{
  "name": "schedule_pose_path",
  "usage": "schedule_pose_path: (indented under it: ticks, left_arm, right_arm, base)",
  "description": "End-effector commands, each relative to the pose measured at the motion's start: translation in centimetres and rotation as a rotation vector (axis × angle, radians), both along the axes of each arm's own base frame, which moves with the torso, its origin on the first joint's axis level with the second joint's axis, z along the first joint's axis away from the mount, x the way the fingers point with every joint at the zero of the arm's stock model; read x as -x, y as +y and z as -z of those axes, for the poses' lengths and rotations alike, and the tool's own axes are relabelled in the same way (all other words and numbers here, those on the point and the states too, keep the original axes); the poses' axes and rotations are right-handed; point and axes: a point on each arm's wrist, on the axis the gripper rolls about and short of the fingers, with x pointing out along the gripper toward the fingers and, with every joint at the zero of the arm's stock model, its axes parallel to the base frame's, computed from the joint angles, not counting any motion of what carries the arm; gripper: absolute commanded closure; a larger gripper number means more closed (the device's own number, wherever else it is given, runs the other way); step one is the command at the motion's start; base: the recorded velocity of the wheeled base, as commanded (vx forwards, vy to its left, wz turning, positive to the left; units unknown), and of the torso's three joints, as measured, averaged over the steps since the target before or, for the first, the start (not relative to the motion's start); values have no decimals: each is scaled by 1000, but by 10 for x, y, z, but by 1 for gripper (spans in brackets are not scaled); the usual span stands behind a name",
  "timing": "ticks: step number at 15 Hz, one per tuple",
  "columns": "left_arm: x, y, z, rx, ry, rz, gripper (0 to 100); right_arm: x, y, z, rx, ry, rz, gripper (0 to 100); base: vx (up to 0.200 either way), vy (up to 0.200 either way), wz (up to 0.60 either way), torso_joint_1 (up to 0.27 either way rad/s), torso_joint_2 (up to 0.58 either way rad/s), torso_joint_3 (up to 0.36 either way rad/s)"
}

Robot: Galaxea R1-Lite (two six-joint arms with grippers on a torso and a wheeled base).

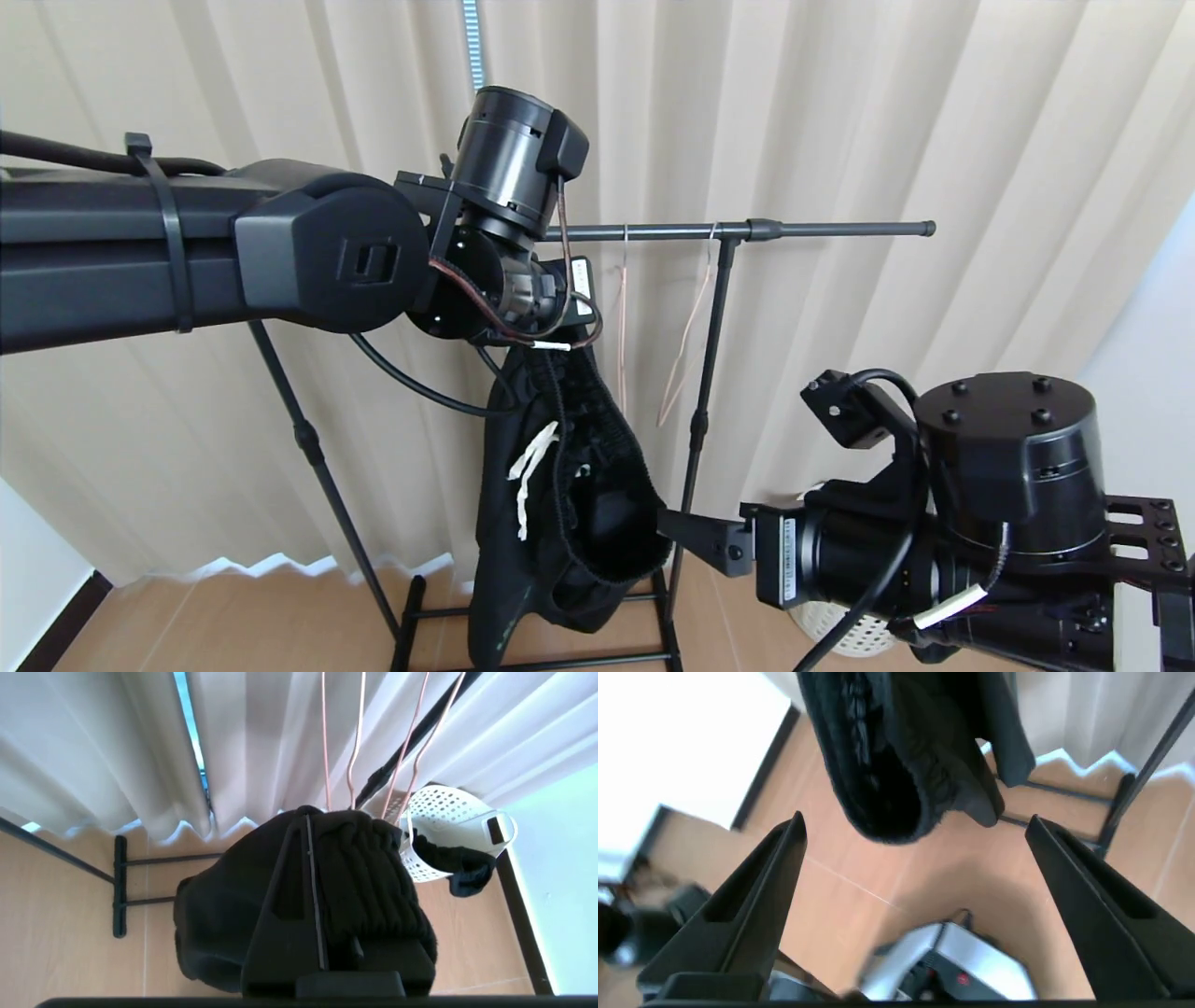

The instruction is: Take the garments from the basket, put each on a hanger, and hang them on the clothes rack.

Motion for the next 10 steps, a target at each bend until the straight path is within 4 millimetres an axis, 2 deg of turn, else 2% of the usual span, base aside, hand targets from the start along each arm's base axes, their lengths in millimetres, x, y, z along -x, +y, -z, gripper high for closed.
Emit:
schedule_pose_path:
  ticks: [1, 3, 5, 6, 10]
  left_arm:
    - [-3, -3, -2, 10, -11, -6, 100]
    - [-4, -5, -2, 11, -20, -21, 100]
    - [-5, -6, 0, 18, -20, -23, 100]
    - [-9, -9, 3, 16, -32, -46, 100]
    - [-11, -12, 5, 29, -45, -55, 100]
  right_arm:
    - [-1, 21, 15, 10, 62, 31, 0]
    - [-9, 34, 27, -7, 115, 107, 0]
    - [-13, 39, 29, -40, 148, 143, 0]
    - [-18, 45, 41, -60, 211, 190, 0]
    - [-31, 48, 54, -59, 249, 241, 0]
  base:
    - [0, 0, 0, 0, 0, 0]
    - [0, 0, 0, 0, 0, 0]
    - [0, 0, 0, 0, 0, 0]
    - [0, 0, 0, 0, 0, 0]
    - [0, 0, 0, 0, 0, 0]
